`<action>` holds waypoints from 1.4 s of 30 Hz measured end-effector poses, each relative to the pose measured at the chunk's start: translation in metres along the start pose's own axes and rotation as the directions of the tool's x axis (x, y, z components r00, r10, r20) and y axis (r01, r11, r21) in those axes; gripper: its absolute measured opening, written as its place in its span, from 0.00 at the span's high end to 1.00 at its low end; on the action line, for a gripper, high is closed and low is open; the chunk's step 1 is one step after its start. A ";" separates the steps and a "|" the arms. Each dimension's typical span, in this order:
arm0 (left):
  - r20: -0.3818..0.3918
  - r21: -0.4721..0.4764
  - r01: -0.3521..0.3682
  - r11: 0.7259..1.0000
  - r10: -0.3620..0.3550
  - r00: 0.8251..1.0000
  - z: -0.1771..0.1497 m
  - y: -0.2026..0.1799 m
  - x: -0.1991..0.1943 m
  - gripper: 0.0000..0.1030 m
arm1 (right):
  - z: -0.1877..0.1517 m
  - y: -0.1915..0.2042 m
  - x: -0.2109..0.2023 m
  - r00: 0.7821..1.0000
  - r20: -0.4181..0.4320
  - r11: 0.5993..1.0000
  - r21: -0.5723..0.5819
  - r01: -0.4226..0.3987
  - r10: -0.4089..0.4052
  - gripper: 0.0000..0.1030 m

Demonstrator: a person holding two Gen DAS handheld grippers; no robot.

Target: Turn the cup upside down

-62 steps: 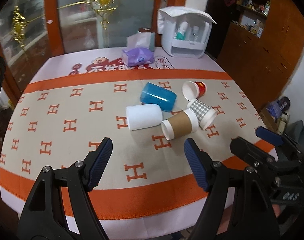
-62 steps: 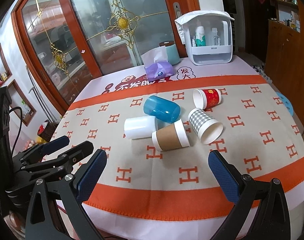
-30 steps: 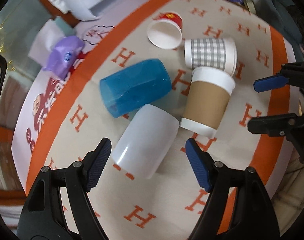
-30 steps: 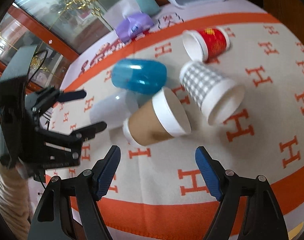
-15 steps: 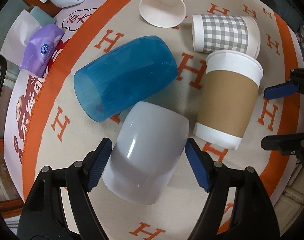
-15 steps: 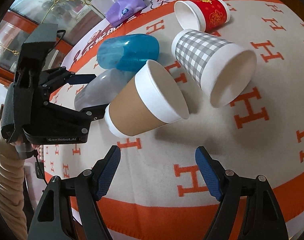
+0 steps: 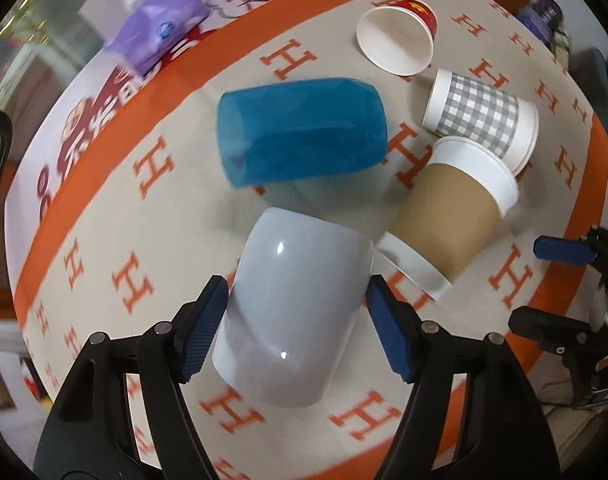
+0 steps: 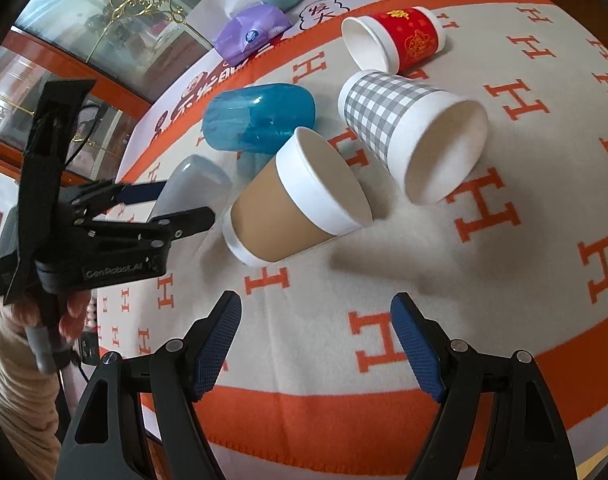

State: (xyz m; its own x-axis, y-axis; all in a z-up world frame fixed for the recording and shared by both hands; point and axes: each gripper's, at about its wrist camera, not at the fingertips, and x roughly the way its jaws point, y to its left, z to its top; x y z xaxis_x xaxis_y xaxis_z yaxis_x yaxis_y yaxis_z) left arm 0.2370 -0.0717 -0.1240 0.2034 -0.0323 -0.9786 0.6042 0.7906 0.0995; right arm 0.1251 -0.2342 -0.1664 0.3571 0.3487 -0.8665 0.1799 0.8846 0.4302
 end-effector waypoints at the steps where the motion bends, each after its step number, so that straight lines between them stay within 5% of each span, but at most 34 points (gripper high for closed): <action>1: -0.007 -0.028 0.012 1.000 -0.012 1.000 -0.005 -0.001 -0.005 0.34 | -0.002 0.000 -0.004 1.000 0.004 1.000 0.002 -0.005 0.005 0.23; 6: -0.043 -0.169 0.044 0.985 -0.052 0.998 -0.032 -0.008 -0.020 0.34 | -0.015 0.002 -0.022 0.999 0.023 1.000 0.002 -0.024 0.024 0.23; 11: -0.046 -0.344 0.081 0.936 -0.103 0.994 -0.073 -0.021 -0.027 0.35 | -0.030 -0.001 -0.033 0.999 0.023 0.999 0.021 -0.047 0.046 0.23; 18: -0.007 -0.588 0.165 0.792 -0.209 0.978 -0.117 -0.029 -0.020 0.35 | -0.051 -0.013 -0.037 0.999 0.007 0.997 0.052 -0.051 0.051 0.23; 25: 0.035 -0.735 0.201 0.648 -0.259 0.965 -0.141 -0.034 -0.006 0.35 | -0.063 -0.027 -0.036 0.999 -0.010 0.995 0.088 -0.044 0.045 0.23; 31: 0.087 -0.791 0.229 0.567 -0.266 0.960 -0.154 -0.028 -0.003 0.35 | -0.064 -0.030 -0.030 0.999 -0.021 0.995 0.091 -0.043 0.045 0.23; 36: 0.084 -0.788 0.239 0.568 -0.286 0.955 -0.153 -0.024 0.002 0.32 | -0.062 -0.026 -0.025 0.998 -0.039 0.995 0.090 -0.051 0.055 0.23; 42: 0.076 -0.751 0.230 0.620 -0.264 0.961 -0.149 -0.028 -0.005 0.21 | -0.061 -0.023 -0.023 0.997 -0.044 0.995 0.083 -0.055 0.059 0.23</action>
State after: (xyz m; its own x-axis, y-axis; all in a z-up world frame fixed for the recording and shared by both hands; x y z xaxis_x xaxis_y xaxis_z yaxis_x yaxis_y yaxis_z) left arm 0.1043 -0.0029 -0.1493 0.0946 -0.2864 -0.9534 -0.1572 0.9414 -0.2983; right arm 0.0573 -0.2432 -0.1718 0.3264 0.4136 -0.8499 0.2353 0.8353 0.4969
